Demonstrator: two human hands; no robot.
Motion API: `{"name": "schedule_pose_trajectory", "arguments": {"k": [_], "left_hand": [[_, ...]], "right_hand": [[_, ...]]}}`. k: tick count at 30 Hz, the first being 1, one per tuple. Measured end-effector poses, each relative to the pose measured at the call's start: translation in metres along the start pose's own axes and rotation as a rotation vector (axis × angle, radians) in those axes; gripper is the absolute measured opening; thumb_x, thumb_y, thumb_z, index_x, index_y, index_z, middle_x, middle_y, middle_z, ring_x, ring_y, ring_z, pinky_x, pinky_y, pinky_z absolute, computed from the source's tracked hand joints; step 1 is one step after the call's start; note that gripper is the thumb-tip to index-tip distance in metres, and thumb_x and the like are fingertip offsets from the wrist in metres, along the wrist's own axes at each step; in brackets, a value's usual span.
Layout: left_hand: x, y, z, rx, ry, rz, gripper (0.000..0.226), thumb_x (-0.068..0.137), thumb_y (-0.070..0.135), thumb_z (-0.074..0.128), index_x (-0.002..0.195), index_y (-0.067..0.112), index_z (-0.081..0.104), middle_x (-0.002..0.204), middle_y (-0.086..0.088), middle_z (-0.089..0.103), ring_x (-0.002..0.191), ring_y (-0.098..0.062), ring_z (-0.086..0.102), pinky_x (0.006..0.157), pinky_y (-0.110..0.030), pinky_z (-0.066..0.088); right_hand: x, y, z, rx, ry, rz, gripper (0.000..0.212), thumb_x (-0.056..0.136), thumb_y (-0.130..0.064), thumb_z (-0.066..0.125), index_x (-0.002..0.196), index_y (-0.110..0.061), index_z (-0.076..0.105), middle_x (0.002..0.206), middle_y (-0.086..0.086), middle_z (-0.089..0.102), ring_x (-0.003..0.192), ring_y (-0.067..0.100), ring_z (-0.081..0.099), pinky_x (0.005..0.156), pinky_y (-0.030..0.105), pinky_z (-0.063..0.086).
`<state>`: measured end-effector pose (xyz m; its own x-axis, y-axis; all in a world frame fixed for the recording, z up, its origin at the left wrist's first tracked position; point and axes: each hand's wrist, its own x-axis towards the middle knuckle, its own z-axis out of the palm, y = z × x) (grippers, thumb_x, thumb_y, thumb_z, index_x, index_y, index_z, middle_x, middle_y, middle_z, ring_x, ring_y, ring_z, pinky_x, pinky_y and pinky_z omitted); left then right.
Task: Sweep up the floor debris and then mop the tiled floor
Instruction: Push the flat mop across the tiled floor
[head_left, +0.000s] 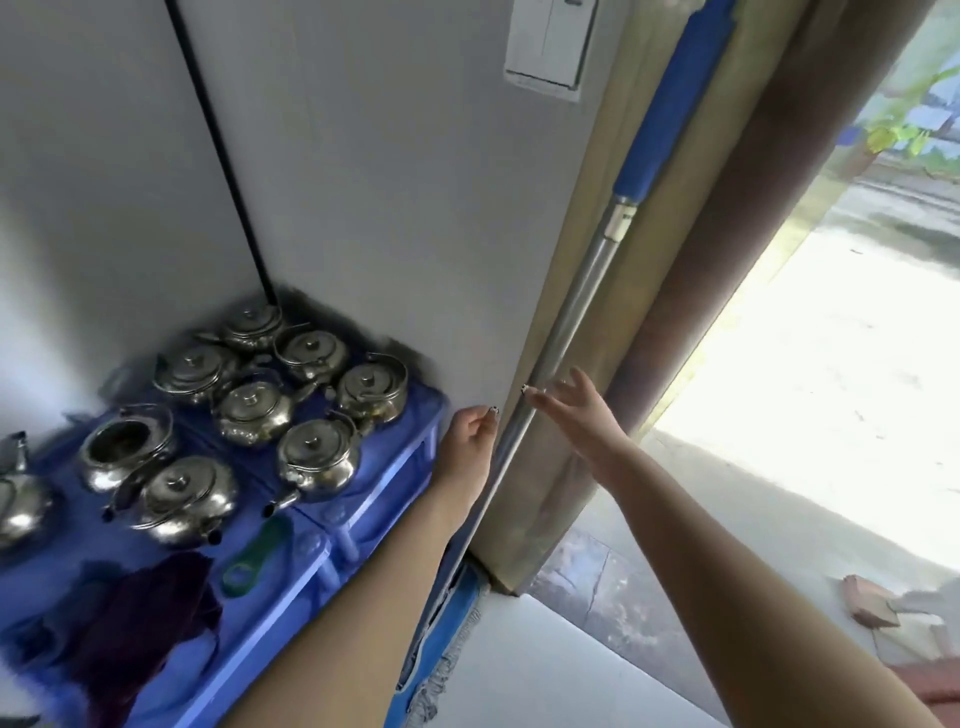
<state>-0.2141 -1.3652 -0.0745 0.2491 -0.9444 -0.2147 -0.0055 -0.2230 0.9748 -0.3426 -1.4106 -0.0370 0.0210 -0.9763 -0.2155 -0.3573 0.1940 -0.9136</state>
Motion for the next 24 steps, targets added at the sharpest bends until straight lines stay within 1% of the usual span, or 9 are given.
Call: {"name": "schedule_pose_trajectory", "arguments": {"k": [3, 6, 8, 12, 14, 16, 19, 21, 24], "left_hand": [[0.014, -0.008, 0.010, 0.029, 0.030, -0.006, 0.033, 0.097, 0.023, 0.048, 0.122, 0.002, 0.052, 0.122, -0.010, 0.058, 0.104, -0.011, 0.052, 0.077, -0.008, 0.035], [0.024, -0.022, 0.022, 0.114, 0.031, -0.029, 0.037, 0.095, 0.030, 0.050, 0.117, 0.001, 0.054, 0.116, -0.015, 0.061, 0.110, -0.022, 0.056, 0.083, -0.022, 0.041], [0.027, -0.027, 0.030, 0.171, 0.051, -0.030, 0.035, 0.093, 0.037, 0.053, 0.105, 0.004, 0.056, 0.100, -0.015, 0.061, 0.099, -0.027, 0.058, 0.079, -0.031, 0.043], [0.025, -0.023, 0.044, 0.137, 0.214, -0.027, 0.023, 0.089, 0.037, 0.059, 0.100, 0.017, 0.056, 0.079, 0.006, 0.056, 0.069, -0.004, 0.052, 0.057, -0.009, 0.038], [0.025, -0.020, 0.047, 0.167, 0.286, -0.046, 0.024, 0.091, 0.036, 0.056, 0.097, 0.013, 0.057, 0.079, -0.005, 0.059, 0.072, -0.015, 0.055, 0.066, -0.022, 0.040], [0.018, -0.018, 0.049, 0.217, 0.344, -0.089, 0.037, 0.095, 0.038, 0.046, 0.107, 0.005, 0.058, 0.093, -0.016, 0.061, 0.088, -0.026, 0.056, 0.072, -0.030, 0.039], [-0.001, -0.020, 0.052, 0.200, 0.419, -0.120, 0.038, 0.098, 0.040, 0.036, 0.108, 0.007, 0.053, 0.097, -0.011, 0.057, 0.091, -0.021, 0.052, 0.072, -0.023, 0.040], [-0.010, -0.021, 0.055, 0.172, 0.451, -0.112, 0.031, 0.099, 0.039, 0.032, 0.100, 0.013, 0.048, 0.094, -0.006, 0.053, 0.089, -0.017, 0.048, 0.063, -0.016, 0.036], [-0.021, -0.022, 0.052, 0.169, 0.515, -0.113, 0.037, 0.099, 0.044, 0.026, 0.102, 0.014, 0.048, 0.101, -0.005, 0.055, 0.096, -0.017, 0.050, 0.079, -0.027, 0.036]], "right_hand": [[0.032, -0.008, -0.006, 0.017, -0.126, -0.071, 0.056, 0.073, -0.021, 0.079, 0.121, -0.010, 0.052, 0.121, 0.008, 0.062, 0.112, 0.020, 0.059, 0.099, 0.034, 0.046], [0.057, -0.010, -0.006, 0.078, -0.341, -0.109, 0.049, 0.075, -0.006, 0.076, 0.118, -0.013, 0.054, 0.116, 0.010, 0.066, 0.096, 0.013, 0.066, 0.090, 0.027, 0.052], [0.070, -0.011, -0.005, 0.040, -0.477, -0.162, 0.042, 0.079, -0.008, 0.073, 0.116, -0.013, 0.055, 0.112, 0.010, 0.068, 0.087, 0.004, 0.067, 0.084, 0.021, 0.054], [0.079, -0.020, -0.003, -0.086, -0.612, -0.283, 0.016, 0.088, -0.021, 0.064, 0.100, -0.011, 0.062, 0.105, 0.018, 0.068, 0.102, 0.027, 0.065, 0.096, 0.044, 0.049], [0.078, -0.025, -0.001, -0.101, -0.709, -0.322, 0.015, 0.091, -0.028, 0.058, 0.085, -0.016, 0.063, 0.107, 0.024, 0.066, 0.106, 0.035, 0.061, 0.097, 0.049, 0.047], [0.074, -0.027, -0.001, -0.107, -0.803, -0.358, 0.018, 0.092, -0.033, 0.056, 0.080, -0.023, 0.063, 0.106, 0.020, 0.068, 0.105, 0.033, 0.062, 0.096, 0.043, 0.048], [0.058, -0.030, 0.006, -0.018, -0.897, -0.397, 0.008, 0.091, -0.022, 0.059, 0.084, -0.022, 0.063, 0.097, 0.016, 0.071, 0.092, 0.026, 0.067, 0.084, 0.029, 0.053], [0.048, -0.029, 0.012, 0.055, -0.904, -0.398, 0.011, 0.089, -0.016, 0.062, 0.081, -0.010, 0.064, 0.082, 0.008, 0.073, 0.079, 0.017, 0.069, 0.074, 0.020, 0.054], [0.027, -0.035, 0.020, 0.099, -0.949, -0.411, 0.024, 0.089, -0.021, 0.062, 0.070, -0.007, 0.062, 0.060, -0.002, 0.070, 0.062, 0.017, 0.067, 0.060, 0.025, 0.054]]}}
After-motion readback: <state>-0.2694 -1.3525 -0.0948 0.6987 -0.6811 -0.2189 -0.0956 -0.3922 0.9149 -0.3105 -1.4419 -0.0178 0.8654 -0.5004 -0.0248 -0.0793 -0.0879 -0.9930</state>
